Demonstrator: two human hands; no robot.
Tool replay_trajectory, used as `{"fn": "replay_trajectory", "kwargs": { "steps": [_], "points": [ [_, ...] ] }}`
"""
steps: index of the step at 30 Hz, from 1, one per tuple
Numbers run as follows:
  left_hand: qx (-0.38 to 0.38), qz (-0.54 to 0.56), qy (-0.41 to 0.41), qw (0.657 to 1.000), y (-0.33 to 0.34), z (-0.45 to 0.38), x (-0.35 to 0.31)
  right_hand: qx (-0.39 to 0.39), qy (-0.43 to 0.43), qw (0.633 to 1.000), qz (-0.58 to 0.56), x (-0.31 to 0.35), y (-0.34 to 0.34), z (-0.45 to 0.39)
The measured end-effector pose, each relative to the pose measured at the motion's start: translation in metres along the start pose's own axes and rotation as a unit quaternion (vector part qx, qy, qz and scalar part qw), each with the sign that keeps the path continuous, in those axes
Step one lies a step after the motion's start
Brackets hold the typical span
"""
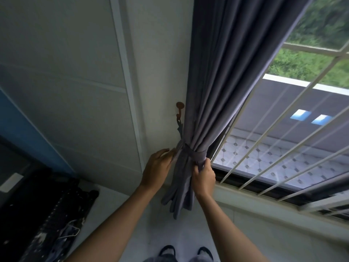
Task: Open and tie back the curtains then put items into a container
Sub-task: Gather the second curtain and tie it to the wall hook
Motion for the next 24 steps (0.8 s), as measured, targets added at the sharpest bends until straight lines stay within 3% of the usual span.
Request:
{"fn": "replay_trajectory", "kwargs": {
  "steps": [4,7,10,13,17,19,22,24],
  "points": [
    [0.002,0.016,-0.094,0.995,0.005,0.014,0.023,0.040,-0.022,0.998,0.045,0.001,-0.008,-0.006],
    [0.099,0.016,-0.187,0.977,0.012,0.021,0.030,0.059,-0.037,0.996,0.060,-0.002,-0.008,-0.005],
    [0.170,0.039,-0.167,0.970,0.015,0.026,0.011,0.070,-0.057,0.994,0.058,-0.002,-0.005,0.000],
    [0.166,0.083,-0.172,0.967,0.021,0.033,-0.010,0.105,-0.097,0.989,0.023,-0.001,-0.003,0.005],
    [0.165,0.152,-0.214,0.951,0.023,0.034,-0.030,0.101,-0.123,0.981,-0.112,0.003,-0.009,0.004],
    [0.152,0.213,-0.251,0.932,0.016,0.028,-0.036,0.065,-0.126,0.985,-0.099,0.007,-0.015,0.001],
    [0.150,0.173,-0.284,0.931,0.016,0.028,-0.039,0.022,-0.150,0.987,-0.054,0.019,-0.025,-0.007],
    [0.152,0.177,-0.305,0.923,0.021,0.030,-0.038,0.039,-0.147,0.988,-0.034,0.025,-0.028,-0.009]
  ]
}}
Point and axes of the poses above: each hand's wrist, its own z-axis away from the middle knuckle, its own y-axis out of the palm, x = y × z, the point moved 3 cm from there along -z, towards the middle knuckle, and after that the axes turned 8 degrees about -z, right-handed, at the moved point
